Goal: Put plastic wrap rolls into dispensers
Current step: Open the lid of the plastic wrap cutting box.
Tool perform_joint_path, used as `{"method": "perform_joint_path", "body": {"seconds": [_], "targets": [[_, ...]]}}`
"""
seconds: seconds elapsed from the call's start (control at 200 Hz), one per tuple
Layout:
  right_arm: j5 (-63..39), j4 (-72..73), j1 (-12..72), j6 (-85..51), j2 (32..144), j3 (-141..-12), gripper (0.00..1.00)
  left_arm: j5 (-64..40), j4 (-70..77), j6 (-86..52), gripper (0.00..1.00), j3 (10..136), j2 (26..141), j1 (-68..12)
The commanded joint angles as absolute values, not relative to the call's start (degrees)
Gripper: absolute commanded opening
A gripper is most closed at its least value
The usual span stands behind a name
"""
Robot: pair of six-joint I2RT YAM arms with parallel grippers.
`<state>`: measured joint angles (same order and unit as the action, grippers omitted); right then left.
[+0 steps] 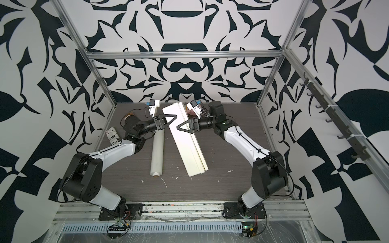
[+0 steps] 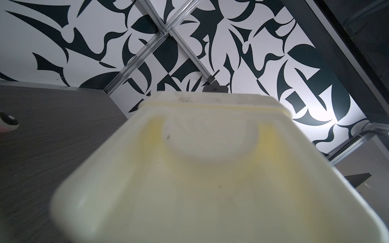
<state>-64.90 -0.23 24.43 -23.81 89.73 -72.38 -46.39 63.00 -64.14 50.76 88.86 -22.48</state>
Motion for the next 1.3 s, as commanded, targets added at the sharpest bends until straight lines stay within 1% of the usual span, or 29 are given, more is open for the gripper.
{"method": "perform_joint_path", "body": {"seconds": [0.0, 0.045, 0.055, 0.065, 0.25, 0.395, 0.575, 0.675, 0.715, 0.765, 0.82, 0.86, 0.915, 0.97, 1.005, 1.095, 1.16, 1.225, 1.295], "targets": [[-69.5, 0.1, 25.1, -24.8, 88.5, -73.7, 0.56, -43.0, 70.2, -65.8, 0.91, 50.4, 89.6, -20.8], [-69.6, 0.7, 25.1, -25.2, 88.5, -73.4, 0.56, -43.5, 71.0, -66.5, 0.94, 50.4, 90.0, -20.8], [-69.6, 0.9, 25.1, -25.3, 88.5, -73.4, 0.56, -43.5, 71.0, -66.5, 0.99, 50.4, 90.0, -20.8], [-69.8, 0.9, 25.1, -25.4, 88.5, -73.4, 0.56, -43.5, 71.1, -66.6, 1.0, 50.4, 90.0, -20.8], [-69.5, 1.5, 25.0, -25.5, 88.3, -72.9, 0.55, -42.5, 71.0, -66.2, 0.99, 49.2, 89.2, -20.6], [-69.3, 0.9, 25.0, -25.7, 88.9, -73.5, 0.55, -43.3, 65.1, -63.5, 1.0, 50.7, 88.6, -20.7], [-67.2, -3.2, 25.1, -23.6, 89.8, -75.3, 0.55, -45.1, 60.8, -61.9, 0.95, 52.8, 89.3, -21.3], [-66.7, -3.5, 25.2, -23.6, 89.7, -75.5, 0.55, -45.2, 58.7, -60.7, 0.86, 53.5, 89.6, -21.7], [-66.8, -3.4, 25.1, -23.6, 89.6, -75.4, 0.55, -45.3, 58.7, -60.8, 0.74, 53.5, 89.7, -21.6], [-67.1, -3.1, 25.1, -23.4, 89.3, -75.2, 0.55, -45.3, 58.7, -60.8, 0.62, 53.4, 89.6, -21.6], [-67.5, -2.8, 25.1, -23.4, 89.0, -75.1, 0.55, -45.3, 58.5, -60.7, 0.44, 53.3, 89.3, -21.6], [-68.1, -2.3, 25.0, -23.7, 88.9, -74.7, 0.55, -45.3, 58.2, -60.4, 0.38, 53.2, 89.1, -21.6], [-69.1, 0.6, 24.7, -25.6, 88.6, -73.6, 0.55, -45.3, 57.6, -59.9, 0.35, 52.9, 88.7, -21.6], [-71.0, 7.0, 23.5, -30.6, 88.2, -71.5, 0.55, -45.4, 57.9, -60.0, 0.34, 52.4, 88.3, -21.3], [-72.1, 13.8, 22.4, -35.4, 88.0, -69.5, 0.55, -45.4, 59.1, -60.5, 0.32, 51.7, 88.0, -20.9], [-74.1, 33.3, 19.7, -49.7, 88.5, -64.9, 0.56, -45.8, 64.6, -63.5, 0.31, 49.7, 87.5, -19.6], [-74.7, 43.4, 18.5, -57.1, 89.4, -63.3, 0.56, -46.3, 67.2, -65.1, 0.29, 49.0, 87.7, -19.0], [-74.9, 48.5, 18.1, -60.7, 89.8, -62.6, 0.56, -46.8, 68.2, -65.6, 0.26, 48.9, 87.8, -18.9], [-74.1, 49.2, 17.7, -61.5, 89.9, -62.4, 0.56, -46.6, 69.3, -66.0, 0.25, 48.4, 87.7, -18.7]]}}
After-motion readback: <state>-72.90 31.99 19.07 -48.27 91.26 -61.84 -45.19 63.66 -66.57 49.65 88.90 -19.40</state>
